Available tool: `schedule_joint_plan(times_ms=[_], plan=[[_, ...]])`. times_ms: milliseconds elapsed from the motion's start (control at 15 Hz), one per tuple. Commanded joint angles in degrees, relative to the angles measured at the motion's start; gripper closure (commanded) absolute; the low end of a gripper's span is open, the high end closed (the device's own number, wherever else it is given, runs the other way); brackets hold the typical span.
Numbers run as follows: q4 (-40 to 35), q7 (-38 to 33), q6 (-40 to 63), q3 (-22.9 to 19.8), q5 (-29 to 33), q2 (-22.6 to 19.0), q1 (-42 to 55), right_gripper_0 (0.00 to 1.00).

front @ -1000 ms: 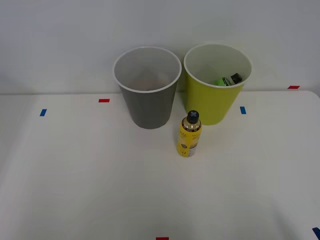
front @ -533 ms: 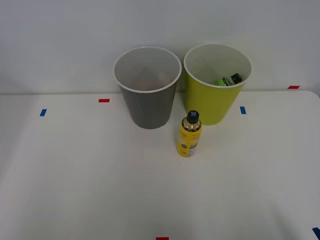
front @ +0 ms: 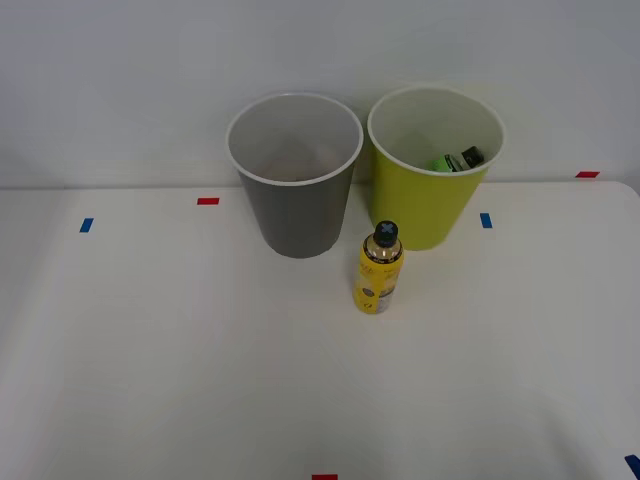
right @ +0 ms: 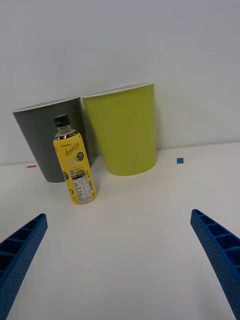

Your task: Put cans in the gray bin, plastic bottles in the light green bin

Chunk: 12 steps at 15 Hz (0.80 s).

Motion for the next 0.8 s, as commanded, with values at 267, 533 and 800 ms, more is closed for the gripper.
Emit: schedule_joint_plan(times_ms=[267,533,800], plan=[[0.00,0.00,0.00,0.00,0.00,0.00,0.00,0.00],[0.00,0.00,0.00,0.00,0.00,0.00,0.00,0.00],[0.00,0.00,0.00,0.00,0.00,0.00,0.00,0.00]])
